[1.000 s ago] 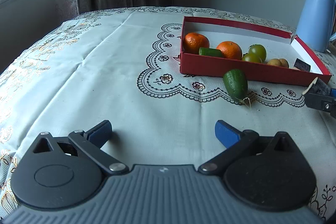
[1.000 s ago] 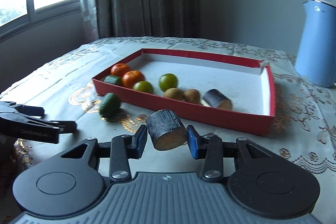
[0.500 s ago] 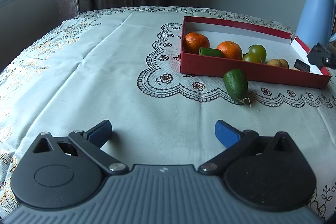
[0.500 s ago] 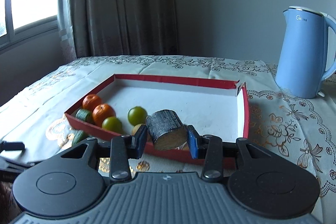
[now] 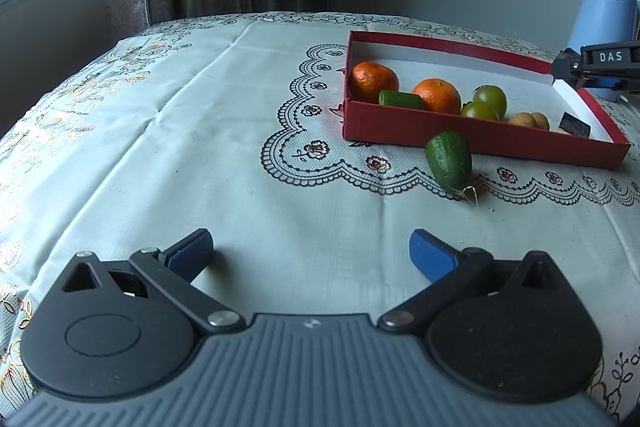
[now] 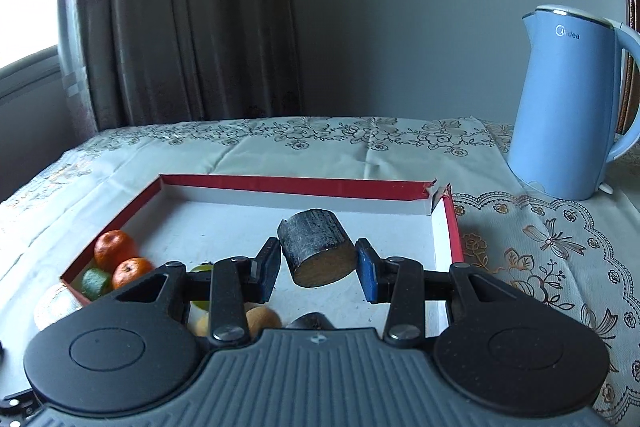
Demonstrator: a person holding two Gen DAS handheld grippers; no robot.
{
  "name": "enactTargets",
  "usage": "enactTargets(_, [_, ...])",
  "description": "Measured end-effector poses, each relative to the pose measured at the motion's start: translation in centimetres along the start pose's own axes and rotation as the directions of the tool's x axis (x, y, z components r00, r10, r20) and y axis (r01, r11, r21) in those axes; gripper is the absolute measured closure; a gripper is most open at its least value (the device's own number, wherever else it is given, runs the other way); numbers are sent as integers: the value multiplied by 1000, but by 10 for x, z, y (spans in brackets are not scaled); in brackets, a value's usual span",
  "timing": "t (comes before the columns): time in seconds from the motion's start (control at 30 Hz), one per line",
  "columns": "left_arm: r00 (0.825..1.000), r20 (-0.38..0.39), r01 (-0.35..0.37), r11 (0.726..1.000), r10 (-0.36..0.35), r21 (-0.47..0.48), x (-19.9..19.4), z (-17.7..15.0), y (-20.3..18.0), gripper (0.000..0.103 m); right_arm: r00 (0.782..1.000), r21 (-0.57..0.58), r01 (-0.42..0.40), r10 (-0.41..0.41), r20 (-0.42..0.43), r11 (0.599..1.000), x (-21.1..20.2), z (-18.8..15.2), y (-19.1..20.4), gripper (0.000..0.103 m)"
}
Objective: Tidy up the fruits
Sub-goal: 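Carry the sugarcane piece into the red tray and open the right tool, then move the left tool to the cucumber chunk and grasp it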
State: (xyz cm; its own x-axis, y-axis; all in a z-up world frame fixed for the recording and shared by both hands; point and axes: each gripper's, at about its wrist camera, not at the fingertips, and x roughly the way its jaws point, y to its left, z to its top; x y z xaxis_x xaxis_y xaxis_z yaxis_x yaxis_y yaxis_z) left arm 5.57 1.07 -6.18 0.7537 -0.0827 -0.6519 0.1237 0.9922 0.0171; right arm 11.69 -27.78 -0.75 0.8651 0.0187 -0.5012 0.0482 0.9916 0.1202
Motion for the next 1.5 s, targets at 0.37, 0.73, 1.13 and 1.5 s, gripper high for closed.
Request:
enactTargets(0.37, [1000, 0, 0, 1000, 0, 0, 0, 0, 0, 0, 996, -24, 56, -58, -66, 998, 45, 2, -1, 63])
enactTargets(0.73, [1000, 0, 1, 1000, -1, -1, 0, 0, 0, 0, 988, -18, 98, -99, -117, 995, 69, -3, -3, 58])
enactTargets(1.13, [1000, 0, 1, 1000, -1, -1, 0, 1, 1, 0, 1000, 55, 18, -20, 24, 998, -48, -31, -31, 26])
enactTargets(1.5, [1000, 0, 0, 1000, 0, 0, 0, 0, 0, 0, 976, -20, 134, -135, -171, 991, -86, -102, -29, 16])
